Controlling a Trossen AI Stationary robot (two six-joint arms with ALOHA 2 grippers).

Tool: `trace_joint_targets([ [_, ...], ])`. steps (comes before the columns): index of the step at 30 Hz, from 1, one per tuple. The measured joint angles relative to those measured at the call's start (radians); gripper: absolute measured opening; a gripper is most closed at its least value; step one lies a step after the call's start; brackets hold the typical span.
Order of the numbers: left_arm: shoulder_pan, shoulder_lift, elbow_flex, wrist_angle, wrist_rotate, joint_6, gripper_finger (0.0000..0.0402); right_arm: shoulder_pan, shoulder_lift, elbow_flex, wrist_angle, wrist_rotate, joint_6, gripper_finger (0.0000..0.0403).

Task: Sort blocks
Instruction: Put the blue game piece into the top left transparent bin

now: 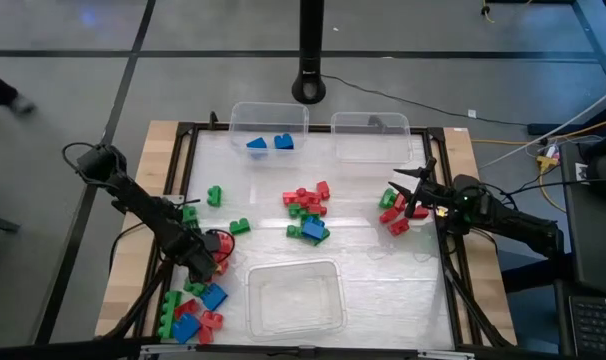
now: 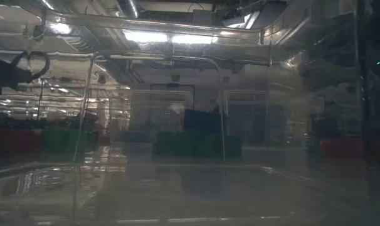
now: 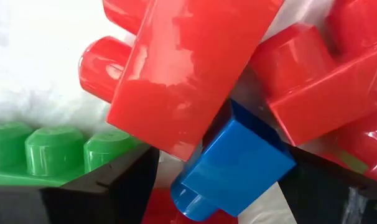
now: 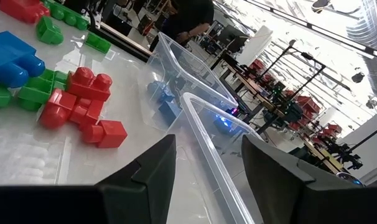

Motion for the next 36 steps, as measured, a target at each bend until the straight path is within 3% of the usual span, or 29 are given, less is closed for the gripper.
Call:
trace_joint_targets([
  [7, 0.000, 0.000, 0.000, 0.000, 0.000, -0.021, 0.0270, 0.000, 0.000, 0.000, 0.000, 0.000, 0.000, 0.0186],
  [19, 0.000, -0.002, 0.056, -0.036, 0.033, -0.060, 0.0131, 0.000, 0.000, 0.000, 0.000, 0.000, 0.000, 0.0186],
  [27, 0.021, -0.020, 0.227, -0.280, 0.014, -0.074, 0.0131, 0.000, 0.000, 0.000, 0.000, 0.000, 0.000, 0.0186],
  [30, 0.054, -0.045, 0.301, -0.340, -0.034, -0.072, 0.0139, 0.000, 0.000, 0.000, 0.000, 0.000, 0.000, 0.0186],
  [36, 0.176, -0.115, 0.431, -0.348, -0.249, -0.048, 0.0130, 0.000, 0.000, 0.000, 0.008, 0.000, 0.003, 0.0186],
])
